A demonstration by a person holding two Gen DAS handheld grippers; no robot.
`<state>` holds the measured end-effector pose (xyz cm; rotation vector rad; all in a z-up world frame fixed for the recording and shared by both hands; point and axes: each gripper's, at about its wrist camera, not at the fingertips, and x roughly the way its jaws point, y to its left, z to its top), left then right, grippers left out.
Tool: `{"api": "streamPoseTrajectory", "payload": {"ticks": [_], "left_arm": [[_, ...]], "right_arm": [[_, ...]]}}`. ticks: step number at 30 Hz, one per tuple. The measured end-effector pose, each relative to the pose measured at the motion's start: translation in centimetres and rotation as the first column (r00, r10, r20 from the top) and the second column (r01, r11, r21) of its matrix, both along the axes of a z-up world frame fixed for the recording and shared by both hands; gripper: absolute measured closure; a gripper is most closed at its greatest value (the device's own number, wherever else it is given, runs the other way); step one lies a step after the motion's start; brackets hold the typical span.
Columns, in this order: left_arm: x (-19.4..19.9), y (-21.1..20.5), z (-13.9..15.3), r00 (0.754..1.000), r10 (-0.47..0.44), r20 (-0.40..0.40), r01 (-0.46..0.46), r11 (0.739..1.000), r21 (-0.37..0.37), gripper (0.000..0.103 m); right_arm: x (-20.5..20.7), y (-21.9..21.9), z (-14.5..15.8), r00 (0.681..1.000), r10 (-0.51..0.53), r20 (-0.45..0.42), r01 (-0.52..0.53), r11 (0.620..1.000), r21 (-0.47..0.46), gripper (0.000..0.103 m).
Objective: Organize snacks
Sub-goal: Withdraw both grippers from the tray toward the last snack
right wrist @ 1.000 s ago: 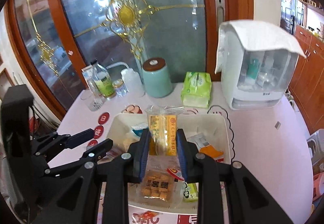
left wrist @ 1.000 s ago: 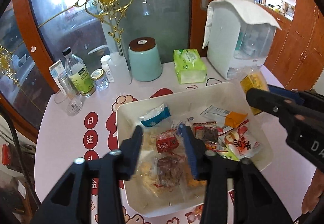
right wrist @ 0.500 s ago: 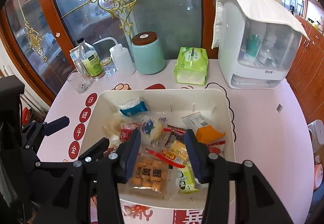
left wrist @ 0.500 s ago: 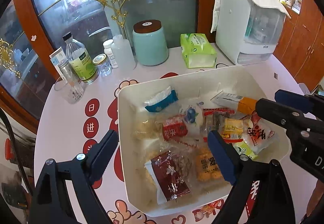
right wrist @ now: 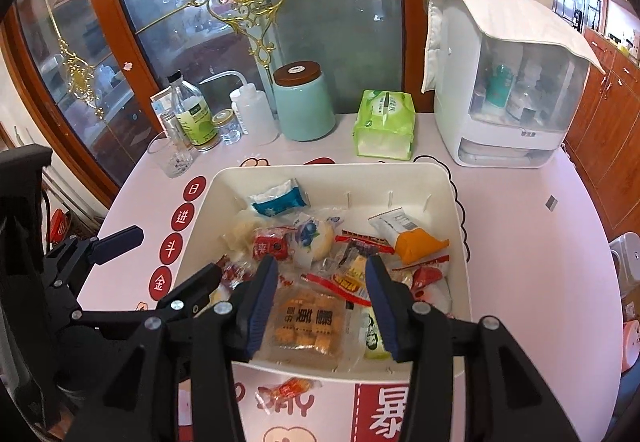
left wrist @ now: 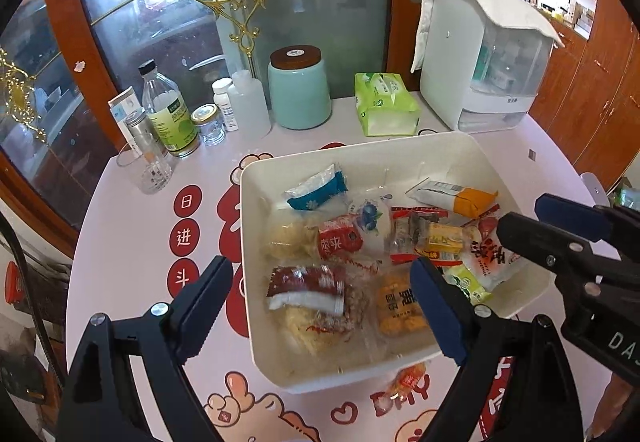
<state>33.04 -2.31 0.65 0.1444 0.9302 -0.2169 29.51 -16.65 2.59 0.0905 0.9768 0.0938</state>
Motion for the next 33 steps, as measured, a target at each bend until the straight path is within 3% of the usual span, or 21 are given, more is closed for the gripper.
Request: {"api": "streamPoseTrajectory", "payload": {"ticks": [10, 18, 26, 33], "left_arm": [[-5.7, 2.6, 1.9, 0.999, 0.026, 0.028, -0.024, 0.998, -0.057, 0.012], [-10.8, 4.5, 1.3, 0.996, 0.07, 0.059, -0.066, 0.996, -0.055, 0.011], [-13.1, 5.7, -2.5, 0.99, 0.135, 0.047, -0.133, 0.99, -0.045, 0.01], [-12.5, 7.5, -7.1, 0.977, 0.211, -0.021, -0.211, 0.976, -0.043, 0.01]], "right_arm": [[-4.3, 0.2, 1.3, 1.0, 0.013, 0.02, -0.014, 0.998, 0.061, 0.056], [-8.5, 0.4, 0.7, 1.0, 0.016, 0.008, -0.016, 0.993, 0.113, 0.055], [-11.0, 1.7, -4.0, 0.997, 0.011, -0.082, 0.0, 0.992, 0.126, 0.055], [-10.8, 2.7, -9.2, 0.98, -0.055, -0.192, 0.088, 0.982, 0.165, 0.055]]}}
